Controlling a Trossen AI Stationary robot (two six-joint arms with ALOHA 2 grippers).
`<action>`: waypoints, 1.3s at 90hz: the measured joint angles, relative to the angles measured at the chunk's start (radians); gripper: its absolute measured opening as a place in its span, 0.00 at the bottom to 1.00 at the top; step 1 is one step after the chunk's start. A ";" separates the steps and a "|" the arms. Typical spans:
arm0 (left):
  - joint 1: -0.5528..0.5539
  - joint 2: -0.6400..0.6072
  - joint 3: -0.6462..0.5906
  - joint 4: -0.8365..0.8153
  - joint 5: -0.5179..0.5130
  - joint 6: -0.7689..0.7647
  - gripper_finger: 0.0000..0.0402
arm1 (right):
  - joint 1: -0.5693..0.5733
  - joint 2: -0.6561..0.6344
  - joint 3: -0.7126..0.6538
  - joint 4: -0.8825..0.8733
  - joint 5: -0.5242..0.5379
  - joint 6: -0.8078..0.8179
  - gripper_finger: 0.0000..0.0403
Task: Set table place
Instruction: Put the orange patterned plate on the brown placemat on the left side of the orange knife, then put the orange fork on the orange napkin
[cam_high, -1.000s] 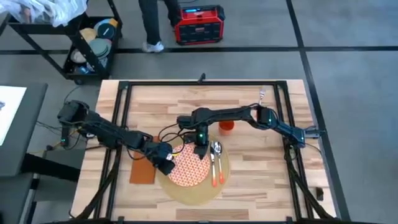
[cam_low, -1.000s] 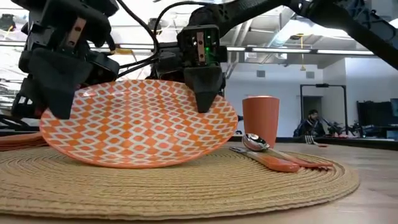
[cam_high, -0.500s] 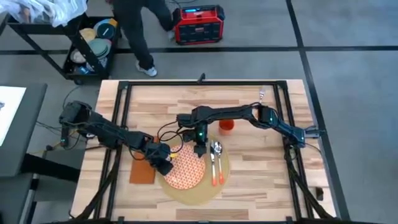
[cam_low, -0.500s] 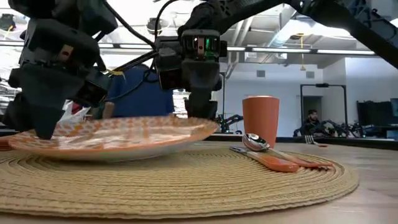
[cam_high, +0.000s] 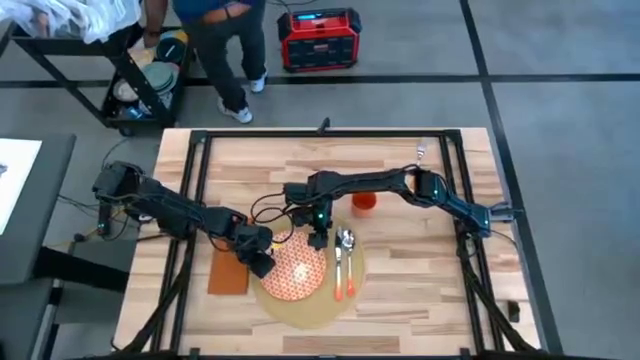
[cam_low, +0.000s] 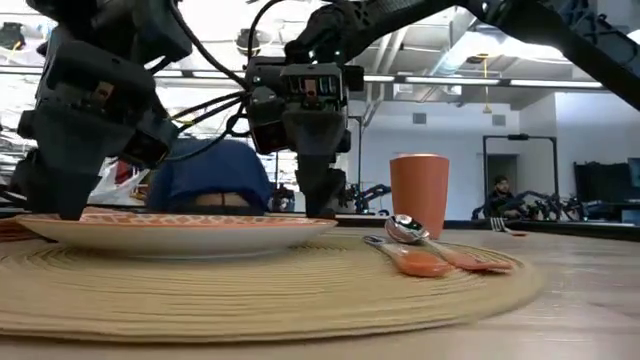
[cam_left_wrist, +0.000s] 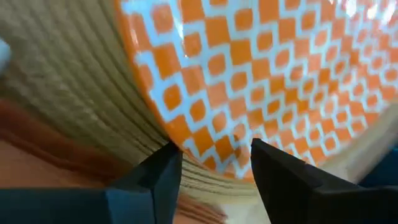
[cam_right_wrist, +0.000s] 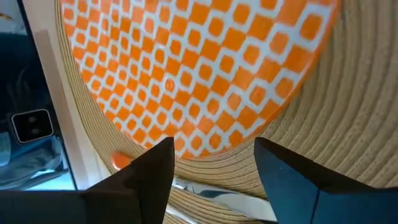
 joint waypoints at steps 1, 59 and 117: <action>0.001 -0.003 0.006 -0.014 -0.008 0.005 0.43 | 0.000 0.000 0.000 0.000 0.000 0.003 0.52; 0.210 -0.021 0.337 -0.398 -0.409 0.349 0.43 | -0.143 -0.207 0.107 -0.139 0.265 -0.069 0.51; 0.481 -0.025 0.474 -0.314 -0.416 0.560 0.43 | -0.705 -0.953 -1.021 0.371 0.696 0.268 0.45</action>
